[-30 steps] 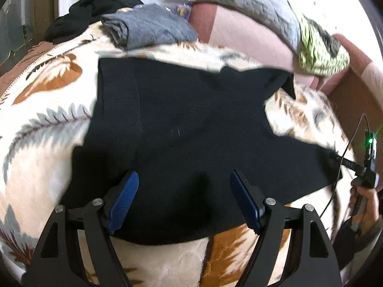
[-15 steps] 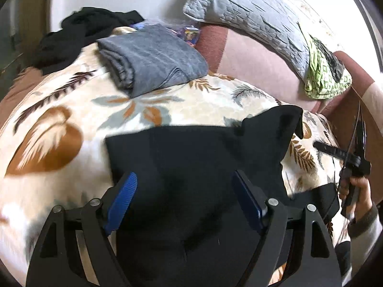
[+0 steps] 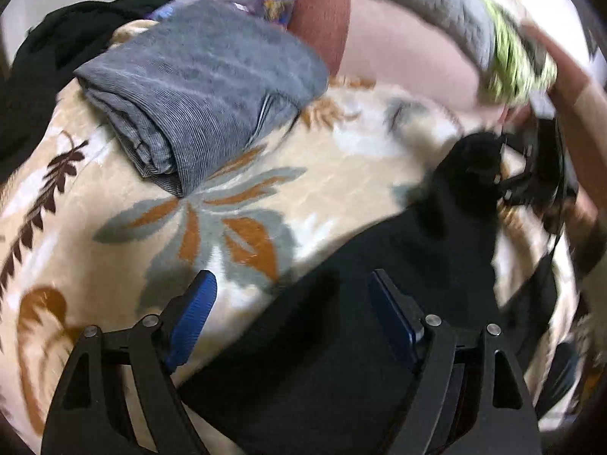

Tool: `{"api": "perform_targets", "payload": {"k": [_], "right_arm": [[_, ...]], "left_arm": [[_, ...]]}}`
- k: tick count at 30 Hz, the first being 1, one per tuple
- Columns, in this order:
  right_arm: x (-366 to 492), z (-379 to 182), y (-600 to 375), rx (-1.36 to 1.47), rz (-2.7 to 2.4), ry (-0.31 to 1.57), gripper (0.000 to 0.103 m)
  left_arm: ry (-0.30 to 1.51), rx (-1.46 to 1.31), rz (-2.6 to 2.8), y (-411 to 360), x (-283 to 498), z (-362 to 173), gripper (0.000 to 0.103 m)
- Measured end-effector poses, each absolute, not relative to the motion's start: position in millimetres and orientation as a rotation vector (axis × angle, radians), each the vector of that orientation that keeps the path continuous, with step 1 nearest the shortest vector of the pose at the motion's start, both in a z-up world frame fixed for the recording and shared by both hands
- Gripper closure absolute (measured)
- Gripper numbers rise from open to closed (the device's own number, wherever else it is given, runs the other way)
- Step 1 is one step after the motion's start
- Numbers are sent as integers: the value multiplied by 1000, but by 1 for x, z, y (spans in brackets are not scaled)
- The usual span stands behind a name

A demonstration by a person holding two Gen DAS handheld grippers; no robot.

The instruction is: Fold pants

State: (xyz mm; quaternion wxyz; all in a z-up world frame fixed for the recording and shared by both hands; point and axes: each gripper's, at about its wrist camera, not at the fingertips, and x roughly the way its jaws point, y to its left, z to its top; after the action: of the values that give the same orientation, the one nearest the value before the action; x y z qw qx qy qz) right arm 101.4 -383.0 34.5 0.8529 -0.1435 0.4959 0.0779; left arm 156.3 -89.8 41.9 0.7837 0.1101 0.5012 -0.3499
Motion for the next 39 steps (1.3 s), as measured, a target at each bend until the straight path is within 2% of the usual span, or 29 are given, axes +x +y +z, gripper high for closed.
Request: {"api": "perform_targets", "payload": {"k": [6, 8, 9, 10, 11, 12, 13, 14, 15, 17, 18, 19, 25, 28, 33, 35, 39], "right_arm": [[124, 12, -377, -395, 225, 1113, 17], [126, 11, -379, -362, 229, 1127, 20], [124, 11, -378, -344, 256, 1131, 36], [120, 12, -376, -330, 286, 1124, 59], [114, 14, -373, -344, 283, 1102, 68], [109, 15, -369, -365, 267, 1091, 88], [104, 15, -366, -379, 250, 1082, 96], [98, 17, -363, -395, 230, 1070, 98], [93, 18, -361, -405, 214, 1062, 99], [78, 26, -362, -404, 179, 1037, 100], [69, 33, -364, -397, 161, 1014, 100], [57, 41, -366, -385, 142, 991, 100], [-61, 104, -378, -236, 72, 814, 100], [-126, 112, -372, -165, 65, 778, 100], [-219, 86, -351, -3, 38, 806, 100], [-233, 62, -346, 81, 34, 866, 100], [-230, 39, -335, 68, 35, 965, 100]], "left_arm": [[1113, 410, -818, -110, 155, 21, 21], [1085, 459, -808, -117, 150, 13, 17], [1061, 464, -808, -118, 148, 13, 17], [1061, 472, -803, -118, 148, 12, 17], [1058, 466, -796, -118, 147, 11, 17], [1055, 456, -792, -117, 147, 11, 21], [1053, 451, -787, -116, 146, 11, 24], [1043, 447, -789, -116, 142, 13, 37], [1038, 442, -798, -116, 140, 17, 64], [1032, 424, -787, -114, 134, 25, 89], [1028, 417, -773, -111, 129, 30, 97], [1029, 403, -779, -110, 127, 35, 99], [923, 317, -865, -83, 59, 85, 99], [904, 267, -926, -68, 13, 101, 99], [964, 253, -937, -51, -54, 78, 99], [1004, 251, -907, -47, -61, 63, 99], [1112, 114, -844, -33, -56, 40, 100]]}}
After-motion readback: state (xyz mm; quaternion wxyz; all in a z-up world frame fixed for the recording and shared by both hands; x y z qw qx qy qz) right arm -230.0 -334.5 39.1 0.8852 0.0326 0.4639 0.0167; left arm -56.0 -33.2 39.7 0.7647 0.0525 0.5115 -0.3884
